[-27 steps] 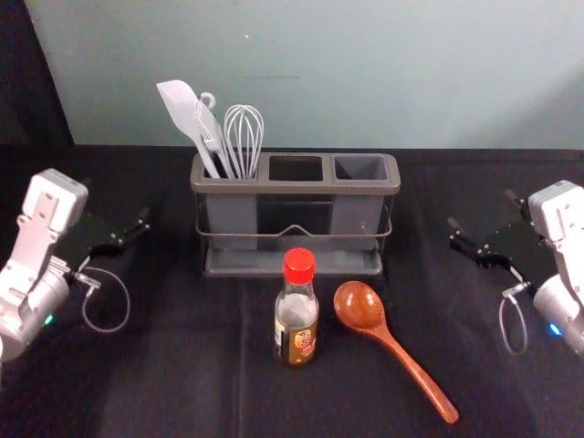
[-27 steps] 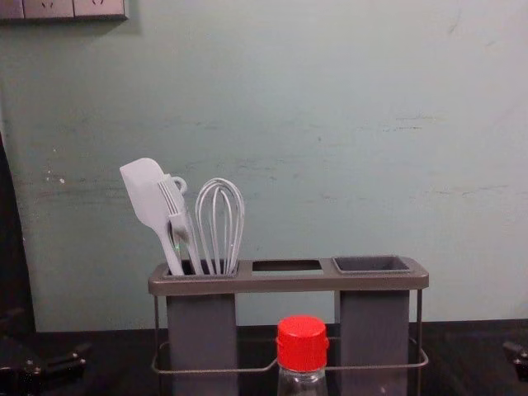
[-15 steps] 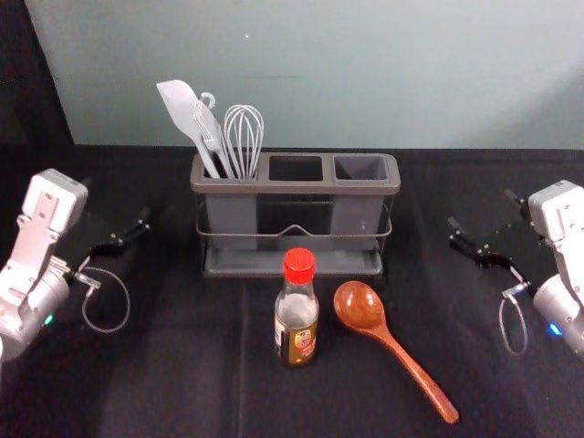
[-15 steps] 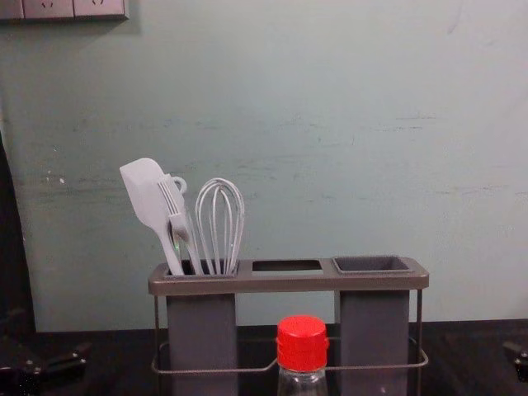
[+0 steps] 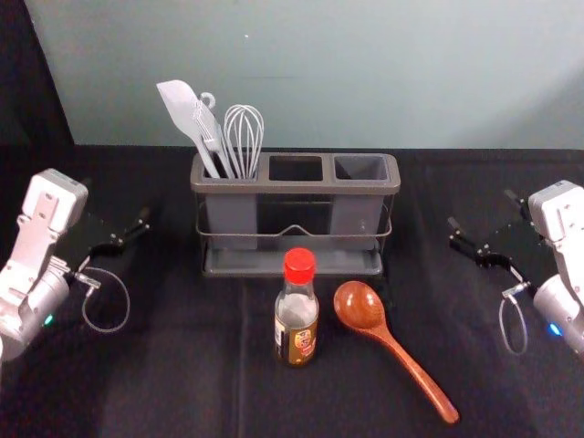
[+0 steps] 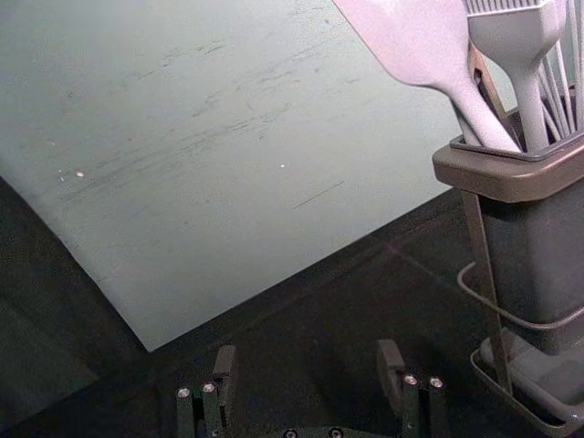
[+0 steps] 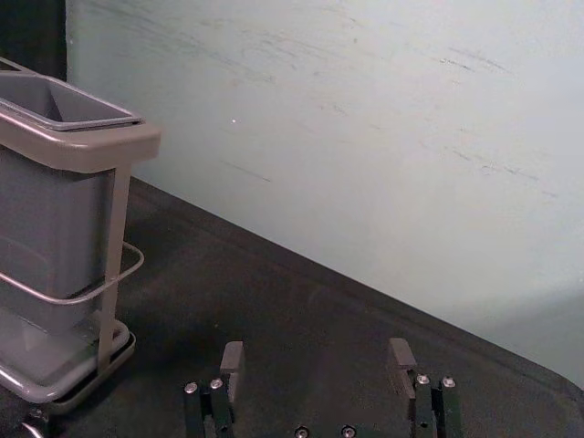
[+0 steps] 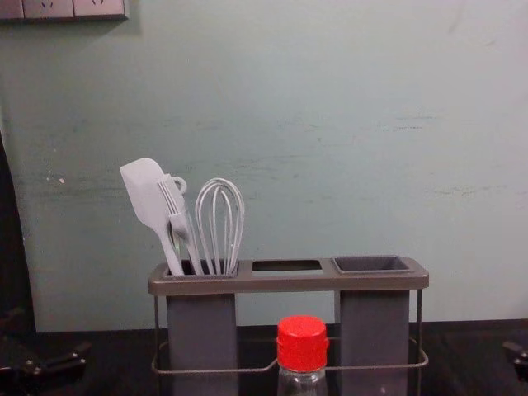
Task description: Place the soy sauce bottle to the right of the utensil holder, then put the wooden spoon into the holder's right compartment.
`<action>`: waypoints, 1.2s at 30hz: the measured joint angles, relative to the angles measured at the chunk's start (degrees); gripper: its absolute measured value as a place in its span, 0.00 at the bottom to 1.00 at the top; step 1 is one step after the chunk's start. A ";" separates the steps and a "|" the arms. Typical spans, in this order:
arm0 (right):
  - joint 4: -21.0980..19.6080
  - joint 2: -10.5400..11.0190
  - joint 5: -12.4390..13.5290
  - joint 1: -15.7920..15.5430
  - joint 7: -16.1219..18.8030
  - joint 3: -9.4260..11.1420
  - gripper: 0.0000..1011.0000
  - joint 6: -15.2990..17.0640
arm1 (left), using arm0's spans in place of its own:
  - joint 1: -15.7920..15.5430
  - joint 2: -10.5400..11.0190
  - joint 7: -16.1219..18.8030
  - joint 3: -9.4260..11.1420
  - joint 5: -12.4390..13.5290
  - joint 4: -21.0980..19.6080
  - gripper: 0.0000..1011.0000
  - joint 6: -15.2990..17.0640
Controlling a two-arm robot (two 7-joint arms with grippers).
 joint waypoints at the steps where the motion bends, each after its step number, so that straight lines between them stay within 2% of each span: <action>1: 0.00 0.00 0.00 0.00 0.00 0.00 0.99 0.00 | 0.00 0.00 0.00 0.00 0.00 0.00 0.99 0.00; 13: 0.00 -0.01 -0.03 -0.01 0.00 0.02 0.99 0.00 | 0.00 0.00 0.00 0.00 0.00 0.00 0.99 0.00; 18: -2.14 0.95 -1.50 -2.49 -0.83 0.86 0.99 -0.09 | 0.00 0.00 0.00 0.00 0.00 0.00 0.99 0.00; 22: -6.55 2.84 -2.95 -6.88 -2.33 2.02 0.99 -0.08 | 0.00 0.00 0.00 0.00 0.00 0.00 0.99 0.00; 27: -11.39 5.00 -3.39 -11.99 -2.87 3.36 0.99 -0.66 | 0.00 0.00 0.00 0.00 0.00 0.00 0.99 0.00; 28: -13.10 5.71 -3.51 -13.85 -3.07 3.87 0.99 -1.12 | 0.00 0.00 0.00 0.00 0.00 0.00 0.99 0.00; 32: -16.23 6.73 -3.29 -17.30 -3.33 5.00 0.99 -2.48 | 0.00 0.00 0.00 0.00 0.00 0.00 0.99 0.00; 36: -20.14 7.28 -1.96 -21.74 -3.30 6.32 0.99 -4.81 | 0.00 0.00 0.00 0.00 0.00 0.00 0.99 0.00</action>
